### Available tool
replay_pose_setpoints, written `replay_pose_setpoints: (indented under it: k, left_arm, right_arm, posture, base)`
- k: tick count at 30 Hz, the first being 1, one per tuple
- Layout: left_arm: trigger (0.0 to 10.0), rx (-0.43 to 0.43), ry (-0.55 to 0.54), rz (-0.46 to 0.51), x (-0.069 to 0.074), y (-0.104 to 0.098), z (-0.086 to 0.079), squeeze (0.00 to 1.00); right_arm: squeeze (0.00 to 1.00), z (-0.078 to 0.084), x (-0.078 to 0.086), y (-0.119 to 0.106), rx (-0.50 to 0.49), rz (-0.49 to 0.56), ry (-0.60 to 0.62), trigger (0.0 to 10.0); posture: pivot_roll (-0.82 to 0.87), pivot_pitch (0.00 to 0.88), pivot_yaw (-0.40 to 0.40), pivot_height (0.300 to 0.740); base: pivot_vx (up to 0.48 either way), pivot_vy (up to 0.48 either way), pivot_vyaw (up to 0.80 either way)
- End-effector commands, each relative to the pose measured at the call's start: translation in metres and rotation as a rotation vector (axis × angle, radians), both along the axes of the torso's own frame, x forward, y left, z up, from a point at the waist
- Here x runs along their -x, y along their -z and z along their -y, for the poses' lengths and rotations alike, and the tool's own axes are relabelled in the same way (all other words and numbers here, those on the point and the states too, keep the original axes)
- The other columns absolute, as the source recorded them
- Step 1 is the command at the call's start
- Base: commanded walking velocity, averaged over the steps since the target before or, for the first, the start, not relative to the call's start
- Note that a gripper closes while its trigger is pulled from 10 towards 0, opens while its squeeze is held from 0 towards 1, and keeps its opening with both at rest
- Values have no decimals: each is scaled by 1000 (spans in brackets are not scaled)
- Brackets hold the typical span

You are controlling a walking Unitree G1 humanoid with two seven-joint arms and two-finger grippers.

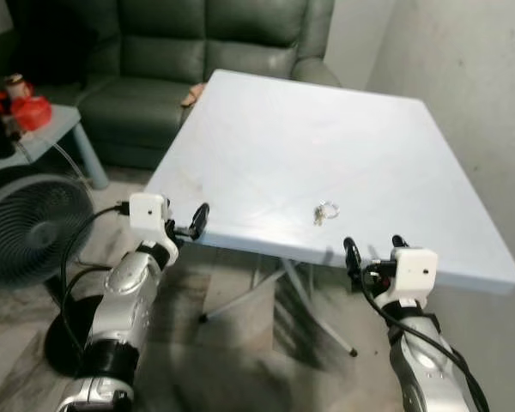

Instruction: Hang keys on a hook

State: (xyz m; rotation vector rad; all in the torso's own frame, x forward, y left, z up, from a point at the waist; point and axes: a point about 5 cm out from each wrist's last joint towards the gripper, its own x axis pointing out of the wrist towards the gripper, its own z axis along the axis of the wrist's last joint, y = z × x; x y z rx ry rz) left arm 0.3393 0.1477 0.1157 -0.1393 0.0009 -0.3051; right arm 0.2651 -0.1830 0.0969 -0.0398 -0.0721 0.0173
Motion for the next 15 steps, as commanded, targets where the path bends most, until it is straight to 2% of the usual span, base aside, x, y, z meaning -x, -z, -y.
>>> replay_pose_setpoints:
  k: [1, 11, 15]
  left_arm:
    - [10000, -26, 8, 5, -1, -2, -1, 0]
    - [10000, -28, 9, 7, 0, -3, 0, 0]
    - [10000, -34, 4, 8, -1, -3, 0, 0]
  right_arm:
    - [0, 0, -1, -3, -8, 13, 0, 10000]
    - [0, -1, -2, -3, -5, 12, -7, 10000]
    - [0, -1, -2, -3, -4, 11, -9, 10000]
  posture:
    - [-92, 0, -55, 740]
    - [-91, 0, -57, 740]
    - [-89, 0, -58, 740]
  base:
    - [349, 0, 0]
    - [342, 0, 0]
    - [207, 0, 0]
